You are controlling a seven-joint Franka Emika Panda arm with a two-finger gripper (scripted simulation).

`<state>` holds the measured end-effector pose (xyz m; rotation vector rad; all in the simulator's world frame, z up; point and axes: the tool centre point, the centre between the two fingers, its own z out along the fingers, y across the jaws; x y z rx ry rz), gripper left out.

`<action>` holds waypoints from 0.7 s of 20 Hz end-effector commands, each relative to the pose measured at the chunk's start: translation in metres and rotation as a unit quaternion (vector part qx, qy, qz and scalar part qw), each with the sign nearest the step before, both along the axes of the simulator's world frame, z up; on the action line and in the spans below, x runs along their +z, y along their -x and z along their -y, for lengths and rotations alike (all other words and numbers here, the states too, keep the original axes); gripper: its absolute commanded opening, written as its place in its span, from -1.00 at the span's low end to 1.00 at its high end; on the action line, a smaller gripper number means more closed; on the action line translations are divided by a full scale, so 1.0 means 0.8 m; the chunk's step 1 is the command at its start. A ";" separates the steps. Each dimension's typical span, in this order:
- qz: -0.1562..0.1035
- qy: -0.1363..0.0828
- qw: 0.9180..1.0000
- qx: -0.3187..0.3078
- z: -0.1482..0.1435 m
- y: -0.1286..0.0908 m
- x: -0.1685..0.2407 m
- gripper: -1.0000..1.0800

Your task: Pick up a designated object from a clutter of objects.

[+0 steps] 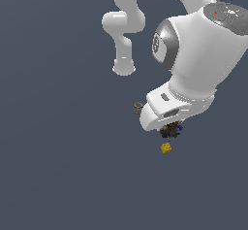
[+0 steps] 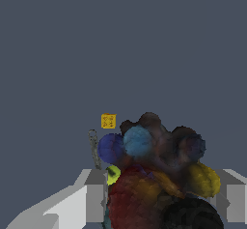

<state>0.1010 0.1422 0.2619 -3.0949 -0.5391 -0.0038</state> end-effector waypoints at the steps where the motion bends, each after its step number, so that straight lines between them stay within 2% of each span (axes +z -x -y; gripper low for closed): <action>1: 0.000 0.000 1.000 0.000 -0.010 -0.007 0.030 -1.00; 8: -0.001 0.000 1.000 0.000 -0.032 -0.023 0.094 -1.00; 14: -0.001 0.000 1.000 0.000 -0.044 -0.033 0.126 -1.00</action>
